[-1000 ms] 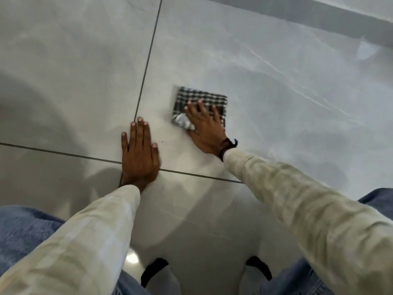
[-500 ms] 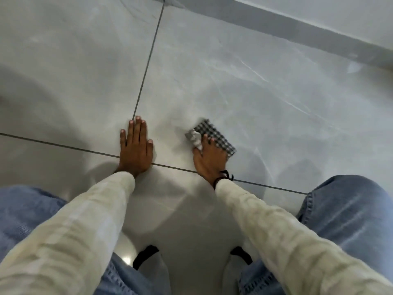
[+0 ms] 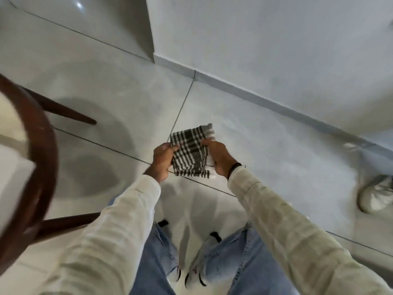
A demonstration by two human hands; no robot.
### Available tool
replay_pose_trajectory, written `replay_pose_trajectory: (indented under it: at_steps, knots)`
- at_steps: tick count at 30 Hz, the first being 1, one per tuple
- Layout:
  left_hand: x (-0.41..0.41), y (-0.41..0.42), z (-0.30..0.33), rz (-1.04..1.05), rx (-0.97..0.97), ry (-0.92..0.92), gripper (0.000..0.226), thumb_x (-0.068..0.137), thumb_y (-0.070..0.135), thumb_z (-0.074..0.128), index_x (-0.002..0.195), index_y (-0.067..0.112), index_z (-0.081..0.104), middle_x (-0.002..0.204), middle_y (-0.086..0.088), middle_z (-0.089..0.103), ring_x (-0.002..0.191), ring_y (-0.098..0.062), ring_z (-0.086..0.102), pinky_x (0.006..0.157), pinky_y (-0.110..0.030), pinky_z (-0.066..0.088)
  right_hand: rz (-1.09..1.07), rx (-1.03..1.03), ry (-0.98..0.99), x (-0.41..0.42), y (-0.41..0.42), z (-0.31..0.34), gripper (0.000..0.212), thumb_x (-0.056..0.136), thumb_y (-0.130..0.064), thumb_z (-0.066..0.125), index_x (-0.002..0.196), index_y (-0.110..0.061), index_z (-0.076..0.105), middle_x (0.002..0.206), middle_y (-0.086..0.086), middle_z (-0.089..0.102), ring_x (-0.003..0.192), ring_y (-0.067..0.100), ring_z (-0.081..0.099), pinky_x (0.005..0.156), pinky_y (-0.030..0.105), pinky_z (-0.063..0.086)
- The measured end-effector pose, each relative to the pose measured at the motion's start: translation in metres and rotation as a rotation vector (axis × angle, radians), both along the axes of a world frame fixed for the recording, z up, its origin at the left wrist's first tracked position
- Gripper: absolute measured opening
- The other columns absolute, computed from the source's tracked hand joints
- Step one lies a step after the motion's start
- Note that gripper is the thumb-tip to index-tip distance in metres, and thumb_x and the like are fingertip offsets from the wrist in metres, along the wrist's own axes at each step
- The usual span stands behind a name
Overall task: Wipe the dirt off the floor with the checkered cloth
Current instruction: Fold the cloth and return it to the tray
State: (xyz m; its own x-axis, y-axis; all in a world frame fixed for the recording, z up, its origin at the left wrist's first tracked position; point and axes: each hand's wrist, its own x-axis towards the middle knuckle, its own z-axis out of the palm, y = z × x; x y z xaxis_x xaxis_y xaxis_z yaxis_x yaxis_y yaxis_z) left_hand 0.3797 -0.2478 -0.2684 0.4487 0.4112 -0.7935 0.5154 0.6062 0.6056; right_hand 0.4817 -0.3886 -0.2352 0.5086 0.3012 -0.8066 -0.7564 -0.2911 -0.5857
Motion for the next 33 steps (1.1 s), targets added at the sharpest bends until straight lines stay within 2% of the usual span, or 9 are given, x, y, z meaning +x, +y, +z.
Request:
replay_pose_trajectory:
  at_steps: [3, 5, 9, 11, 15, 19, 23, 27, 33]
  knots:
    - [-0.031, 0.017, 0.123, 0.094, 0.117, 0.073, 0.030, 0.097, 0.006, 0.070, 0.126, -0.001, 0.072, 0.105, -0.011, 0.074, 0.096, -0.026, 0.068, 0.080, -0.032, 0.056, 0.073, -0.135, -0.188, -0.009, 0.008, 0.114, 0.012, 0.081, -0.009, 0.081, 0.092, -0.009, 0.077, 0.089, 0.010, 0.080, 0.084, 0.029, 0.075, 0.069, 0.032, 0.065]
    - [-0.057, 0.024, 0.189, 0.152, 0.142, 0.096, 0.029, 0.098, 0.003, 0.068, 0.126, -0.004, 0.071, 0.104, -0.013, 0.072, 0.096, -0.026, 0.067, 0.077, -0.031, 0.056, 0.150, -0.166, -0.225, -0.020, 0.019, 0.178, 0.018, 0.076, -0.011, 0.085, 0.093, -0.011, 0.078, 0.094, 0.013, 0.079, 0.083, 0.027, 0.073, 0.074, 0.037, 0.062]
    - [-0.120, 0.058, 0.314, 0.355, 0.141, 0.088, 0.017, 0.102, 0.001, 0.062, 0.118, 0.004, 0.068, 0.091, -0.008, 0.071, 0.088, -0.028, 0.069, 0.064, -0.026, 0.056, 0.363, -0.132, -0.225, -0.053, 0.082, 0.300, 0.020, 0.076, -0.016, 0.088, 0.092, -0.017, 0.077, 0.089, 0.005, 0.075, 0.076, 0.019, 0.070, 0.045, 0.016, 0.048]
    - [-0.173, 0.096, 0.358, 0.506, 0.165, 0.120, 0.018, 0.103, 0.005, 0.062, 0.120, 0.003, 0.068, 0.094, -0.010, 0.074, 0.081, -0.023, 0.076, 0.058, -0.026, 0.061, 0.517, -0.075, -0.199, -0.091, 0.141, 0.345, 0.027, 0.076, -0.012, 0.087, 0.101, -0.012, 0.077, 0.093, 0.006, 0.077, 0.078, 0.021, 0.072, 0.049, 0.017, 0.050]
    - [-0.207, 0.115, 0.369, 0.586, 0.111, 0.182, 0.030, 0.102, 0.016, 0.065, 0.130, 0.005, 0.068, 0.130, -0.018, 0.073, 0.119, -0.041, 0.071, 0.103, -0.071, 0.056, 0.611, -0.037, -0.211, -0.112, 0.186, 0.350, 0.030, 0.077, -0.003, 0.083, 0.104, -0.011, 0.075, 0.093, 0.006, 0.076, 0.075, 0.019, 0.071, 0.054, 0.019, 0.051]
    - [-0.288, 0.169, 0.341, 0.789, 0.119, 0.260, 0.014, 0.103, 0.012, 0.064, 0.116, 0.009, 0.065, 0.126, -0.019, 0.072, 0.129, -0.043, 0.068, 0.111, -0.058, 0.056, 0.858, -0.036, -0.281, -0.184, 0.275, 0.325, 0.028, 0.075, 0.001, 0.084, 0.094, -0.017, 0.074, 0.092, 0.006, 0.076, 0.077, 0.018, 0.069, 0.056, 0.018, 0.051]
    - [-0.342, 0.208, 0.282, 0.866, 0.107, 0.343, 0.017, 0.105, 0.012, 0.057, 0.122, 0.011, 0.061, 0.135, -0.024, 0.069, 0.109, -0.034, 0.067, 0.102, -0.047, 0.057, 0.972, -0.080, -0.430, -0.245, 0.342, 0.263, 0.029, 0.074, -0.003, 0.086, 0.094, -0.019, 0.072, 0.088, -0.006, 0.072, 0.082, 0.015, 0.068, 0.064, 0.018, 0.055]
    - [-0.372, 0.232, 0.236, 0.857, 0.066, 0.425, 0.036, 0.103, 0.010, 0.051, 0.139, 0.008, 0.058, 0.140, -0.019, 0.066, 0.128, -0.039, 0.065, 0.113, -0.053, 0.056, 1.083, -0.177, -0.529, -0.280, 0.380, 0.209, 0.035, 0.074, -0.009, 0.085, 0.108, -0.010, 0.075, 0.098, 0.003, 0.073, 0.093, 0.021, 0.066, 0.088, 0.039, 0.060]
    - [-0.381, 0.251, 0.210, 0.706, 0.093, 0.511, 0.037, 0.104, 0.010, 0.051, 0.140, 0.011, 0.055, 0.136, -0.012, 0.064, 0.130, -0.037, 0.064, 0.113, -0.050, 0.056, 1.230, -0.217, -0.664, -0.296, 0.400, 0.185, 0.033, 0.080, -0.015, 0.081, 0.112, -0.011, 0.075, 0.115, 0.012, 0.078, 0.106, 0.029, 0.071, 0.096, 0.042, 0.058]
